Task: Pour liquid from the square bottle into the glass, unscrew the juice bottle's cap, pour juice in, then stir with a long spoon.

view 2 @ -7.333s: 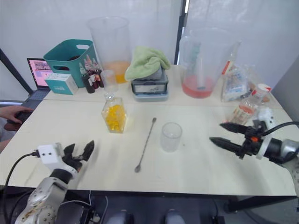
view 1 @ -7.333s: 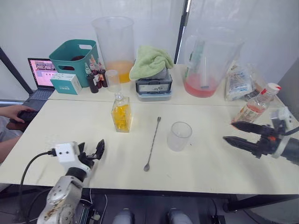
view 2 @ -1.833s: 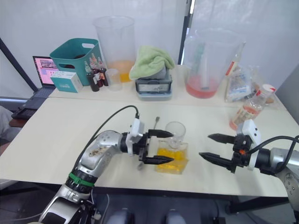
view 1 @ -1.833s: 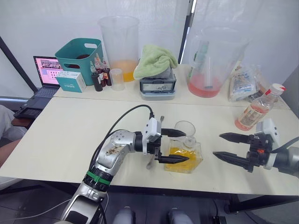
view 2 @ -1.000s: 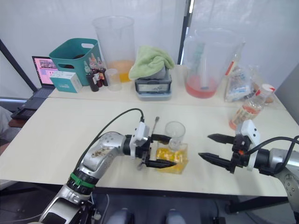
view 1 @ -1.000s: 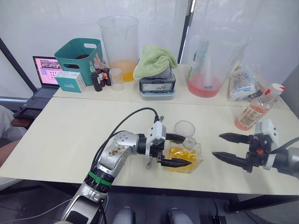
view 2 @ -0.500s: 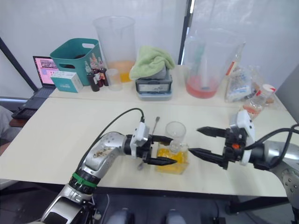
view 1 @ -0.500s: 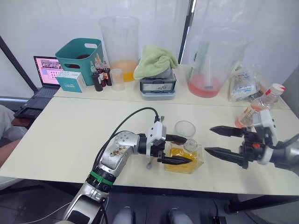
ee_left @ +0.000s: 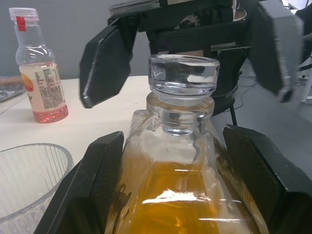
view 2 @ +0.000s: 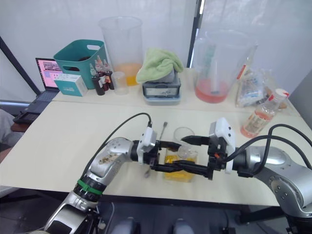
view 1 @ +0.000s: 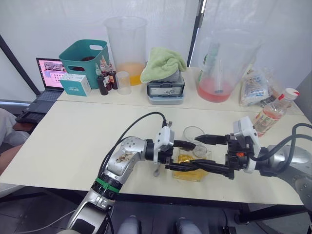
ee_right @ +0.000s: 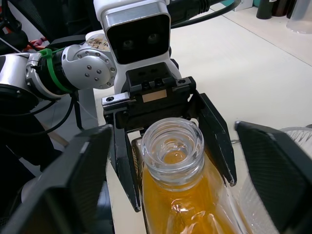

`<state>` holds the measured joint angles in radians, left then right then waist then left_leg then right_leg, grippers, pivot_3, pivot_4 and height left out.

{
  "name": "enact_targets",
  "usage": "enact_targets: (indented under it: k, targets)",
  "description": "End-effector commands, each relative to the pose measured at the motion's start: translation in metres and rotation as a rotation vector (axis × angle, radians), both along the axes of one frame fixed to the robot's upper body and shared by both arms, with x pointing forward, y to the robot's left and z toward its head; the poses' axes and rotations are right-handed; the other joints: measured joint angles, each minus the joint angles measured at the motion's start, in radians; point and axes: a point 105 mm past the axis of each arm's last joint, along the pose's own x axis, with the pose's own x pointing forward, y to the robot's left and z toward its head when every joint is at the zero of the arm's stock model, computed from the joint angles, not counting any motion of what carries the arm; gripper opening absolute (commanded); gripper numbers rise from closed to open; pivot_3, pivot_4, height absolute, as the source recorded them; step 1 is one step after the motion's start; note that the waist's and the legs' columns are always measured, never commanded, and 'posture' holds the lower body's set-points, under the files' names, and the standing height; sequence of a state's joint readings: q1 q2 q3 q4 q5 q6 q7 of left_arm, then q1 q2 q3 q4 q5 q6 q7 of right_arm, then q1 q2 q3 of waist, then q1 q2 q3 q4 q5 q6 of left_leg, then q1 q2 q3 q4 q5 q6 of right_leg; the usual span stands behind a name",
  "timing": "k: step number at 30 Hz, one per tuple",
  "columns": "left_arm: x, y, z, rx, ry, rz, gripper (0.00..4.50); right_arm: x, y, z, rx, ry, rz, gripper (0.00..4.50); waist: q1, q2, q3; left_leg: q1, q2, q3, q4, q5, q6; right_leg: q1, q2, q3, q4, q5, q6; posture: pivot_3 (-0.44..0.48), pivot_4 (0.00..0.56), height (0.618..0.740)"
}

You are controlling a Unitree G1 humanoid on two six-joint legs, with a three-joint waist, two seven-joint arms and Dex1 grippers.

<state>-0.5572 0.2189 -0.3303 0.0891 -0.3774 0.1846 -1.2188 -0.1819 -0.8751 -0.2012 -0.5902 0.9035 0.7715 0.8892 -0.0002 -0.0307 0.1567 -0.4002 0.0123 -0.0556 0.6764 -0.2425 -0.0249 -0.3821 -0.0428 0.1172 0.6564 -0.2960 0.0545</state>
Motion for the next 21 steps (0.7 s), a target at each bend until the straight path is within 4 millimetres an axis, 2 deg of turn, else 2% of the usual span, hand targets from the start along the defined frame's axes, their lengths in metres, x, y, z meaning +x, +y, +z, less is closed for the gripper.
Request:
enact_targets:
  k: [1,5,6,13,21]
  targets:
    - [0.002,-0.001,0.000,0.022,-0.021,0.008,2.77,-0.002,0.001,0.009,0.021,-0.052,0.005,2.65,0.000,0.000,0.000,0.000,0.000,0.000,0.000,0.000,0.000,0.000,0.000,0.000,0.000,0.000,0.000,0.000,0.150,0.740]
    - [0.002,0.000,0.000,0.024,-0.020,0.006,2.77,-0.003,0.002,0.011,0.033,-0.058,0.010,1.30,-0.001,0.000,0.000,0.000,0.000,0.000,0.000,0.000,0.000,0.000,0.000,0.000,0.000,0.000,0.000,0.000,0.150,0.740]
    - [0.002,0.000,0.000,0.025,-0.019,0.005,2.77,-0.003,0.003,0.012,0.038,-0.060,0.011,1.07,-0.001,0.000,0.000,0.000,0.000,0.000,0.000,0.000,0.000,0.000,0.000,0.000,0.000,0.000,0.000,0.000,0.150,0.740]
    - [0.002,0.000,-0.001,0.028,-0.016,0.003,2.77,-0.002,0.002,0.021,0.099,-0.082,-0.001,1.07,-0.004,0.000,0.000,0.000,0.000,0.000,0.000,0.000,0.000,-0.001,0.000,0.000,0.000,0.000,0.000,0.000,0.150,0.740]
    - [0.000,0.002,-0.004,0.041,-0.007,0.000,2.77,0.000,-0.009,0.052,0.237,-0.145,-0.060,1.07,-0.008,0.000,0.000,-0.002,0.000,0.000,0.000,0.000,0.000,-0.003,0.000,0.000,0.001,0.000,0.000,0.000,0.150,0.740]
